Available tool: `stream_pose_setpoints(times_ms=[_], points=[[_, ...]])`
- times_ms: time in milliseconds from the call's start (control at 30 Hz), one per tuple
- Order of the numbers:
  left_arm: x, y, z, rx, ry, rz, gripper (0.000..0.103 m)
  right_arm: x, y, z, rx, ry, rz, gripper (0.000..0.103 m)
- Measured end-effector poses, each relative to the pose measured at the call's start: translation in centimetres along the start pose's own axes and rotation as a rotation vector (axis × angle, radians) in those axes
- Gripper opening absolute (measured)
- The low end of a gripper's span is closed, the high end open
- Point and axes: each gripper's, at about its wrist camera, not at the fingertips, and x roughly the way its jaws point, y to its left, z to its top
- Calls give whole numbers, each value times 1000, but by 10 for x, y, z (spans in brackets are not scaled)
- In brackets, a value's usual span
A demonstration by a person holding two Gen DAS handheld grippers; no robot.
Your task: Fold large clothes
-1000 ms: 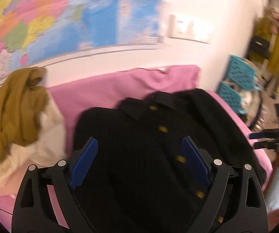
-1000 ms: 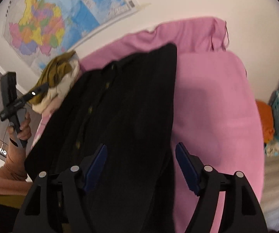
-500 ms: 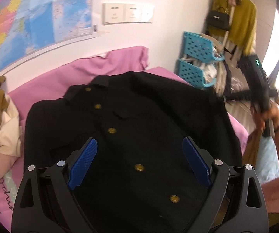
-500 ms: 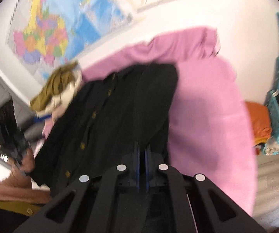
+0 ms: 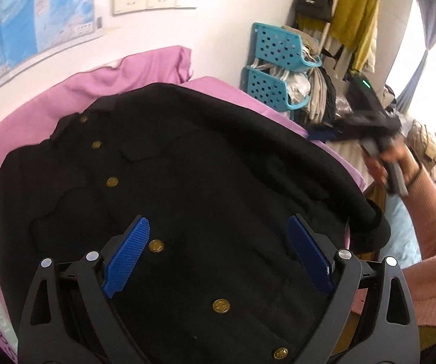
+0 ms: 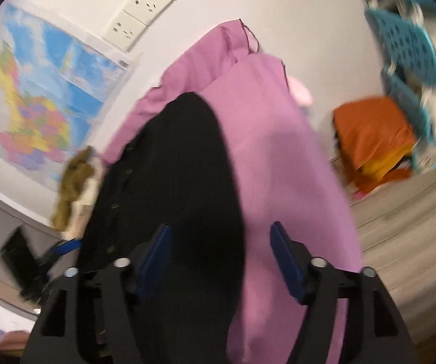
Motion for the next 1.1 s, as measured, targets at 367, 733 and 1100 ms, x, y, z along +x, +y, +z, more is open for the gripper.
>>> stream_pose_setpoints(times_ms=[367, 733, 1100], points=[[-3, 25, 5, -101, 0, -36, 91, -24, 29, -94, -111, 58, 54, 66], [-10, 14, 4, -61, -4, -26, 92, -46, 39, -80, -122, -27, 25, 12], [-36, 26, 4, -88, -62, -11, 92, -78, 57, -34, -191, -111, -88, 8]])
